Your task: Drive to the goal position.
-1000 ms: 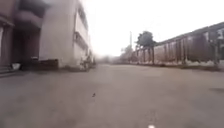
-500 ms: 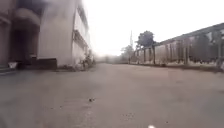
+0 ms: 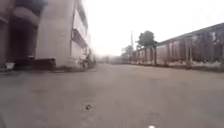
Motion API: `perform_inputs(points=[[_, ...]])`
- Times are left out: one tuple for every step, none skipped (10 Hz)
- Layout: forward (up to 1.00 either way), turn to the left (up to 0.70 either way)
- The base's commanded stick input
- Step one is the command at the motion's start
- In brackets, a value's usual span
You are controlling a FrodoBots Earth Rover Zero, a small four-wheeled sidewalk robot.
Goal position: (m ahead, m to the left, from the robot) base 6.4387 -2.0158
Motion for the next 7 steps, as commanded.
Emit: perform_inputs(points=[[0.50, 0.00], [0.50, 0.00], [0.50, 0.00], [0.50, 0.00], [0.50, 0.00], [0.50, 0.00], [0.50, 0.00]])
